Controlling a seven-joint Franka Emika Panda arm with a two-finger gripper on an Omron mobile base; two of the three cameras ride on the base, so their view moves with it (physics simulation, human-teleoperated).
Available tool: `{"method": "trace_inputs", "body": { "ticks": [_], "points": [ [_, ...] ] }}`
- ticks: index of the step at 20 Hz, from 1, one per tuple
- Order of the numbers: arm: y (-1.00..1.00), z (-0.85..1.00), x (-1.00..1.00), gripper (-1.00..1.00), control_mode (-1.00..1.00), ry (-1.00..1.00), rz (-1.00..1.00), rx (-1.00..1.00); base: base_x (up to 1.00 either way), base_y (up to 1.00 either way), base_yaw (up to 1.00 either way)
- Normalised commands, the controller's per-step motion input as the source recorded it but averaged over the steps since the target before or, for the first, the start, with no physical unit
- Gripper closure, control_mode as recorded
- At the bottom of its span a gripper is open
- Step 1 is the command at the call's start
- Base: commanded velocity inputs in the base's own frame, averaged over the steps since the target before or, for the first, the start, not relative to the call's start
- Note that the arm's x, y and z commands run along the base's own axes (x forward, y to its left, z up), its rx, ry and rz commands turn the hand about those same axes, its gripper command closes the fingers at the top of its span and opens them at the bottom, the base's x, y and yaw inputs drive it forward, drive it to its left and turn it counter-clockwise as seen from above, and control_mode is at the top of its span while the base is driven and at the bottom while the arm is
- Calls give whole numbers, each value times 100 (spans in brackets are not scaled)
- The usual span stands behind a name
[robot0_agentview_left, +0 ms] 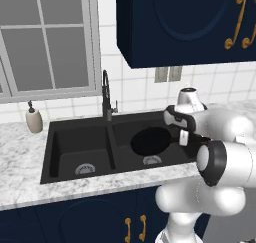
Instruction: Pick the pan and sponge and place them into the sink. Then turn on the water.
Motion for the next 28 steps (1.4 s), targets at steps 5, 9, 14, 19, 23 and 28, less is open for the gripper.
{"method": "trace_inputs", "body": {
  "ticks": [5,9,14,19,23,28],
  "points": [
    [12,-25,24,100,-100,1,7,0,0,0,0],
    [8,-19,18,100,-100,0,5,0,0,0,0],
    [0,-26,20,100,-100,0,3,0,0,0,0],
    [0,-25,21,100,-100,0,2,0,0,0,0],
    [0,-27,19,100,-100,0,3,0,0,0,0],
    [0,-30,16,100,-100,0,3,0,0,0,0]
  ]
}}
